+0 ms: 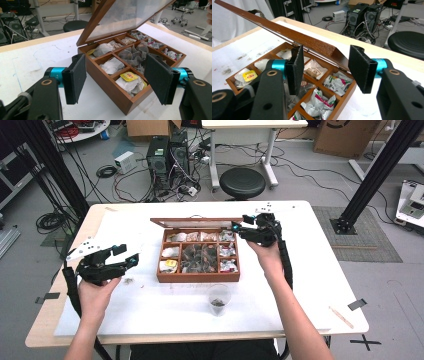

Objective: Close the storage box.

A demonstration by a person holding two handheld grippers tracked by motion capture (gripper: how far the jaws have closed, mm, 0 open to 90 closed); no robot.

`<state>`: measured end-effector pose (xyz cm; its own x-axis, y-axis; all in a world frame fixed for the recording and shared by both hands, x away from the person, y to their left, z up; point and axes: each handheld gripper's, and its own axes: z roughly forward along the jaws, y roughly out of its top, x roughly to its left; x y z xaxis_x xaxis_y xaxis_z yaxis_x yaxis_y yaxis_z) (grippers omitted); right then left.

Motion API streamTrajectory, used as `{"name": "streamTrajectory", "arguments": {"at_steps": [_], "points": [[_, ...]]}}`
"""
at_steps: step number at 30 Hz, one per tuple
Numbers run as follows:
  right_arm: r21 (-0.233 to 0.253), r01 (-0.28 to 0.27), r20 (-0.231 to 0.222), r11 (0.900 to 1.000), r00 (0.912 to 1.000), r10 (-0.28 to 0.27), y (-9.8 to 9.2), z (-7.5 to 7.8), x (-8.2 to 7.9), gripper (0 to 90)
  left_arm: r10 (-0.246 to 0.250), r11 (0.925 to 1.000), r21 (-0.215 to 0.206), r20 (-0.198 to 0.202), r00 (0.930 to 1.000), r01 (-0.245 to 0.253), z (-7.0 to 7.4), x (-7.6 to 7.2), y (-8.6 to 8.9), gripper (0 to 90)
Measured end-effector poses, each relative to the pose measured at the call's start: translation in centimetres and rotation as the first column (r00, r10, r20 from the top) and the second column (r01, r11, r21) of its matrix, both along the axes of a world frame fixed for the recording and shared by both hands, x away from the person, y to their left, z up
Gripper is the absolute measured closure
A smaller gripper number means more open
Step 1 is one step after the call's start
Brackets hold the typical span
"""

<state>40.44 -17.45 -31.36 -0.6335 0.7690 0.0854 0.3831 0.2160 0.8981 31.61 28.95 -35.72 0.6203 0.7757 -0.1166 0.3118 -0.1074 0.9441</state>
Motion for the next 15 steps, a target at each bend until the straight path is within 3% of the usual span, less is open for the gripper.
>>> {"name": "streamTrajectory", "arguments": {"at_steps": [15], "points": [[0.034,0.036,-0.050,0.999,0.9982,-0.034,-0.3,-1.4,-1.5,43.0,-0.004,1.0000,0.003,-0.003,1.0000,0.004,-0.1,-0.1,-0.3,34.4]]}}
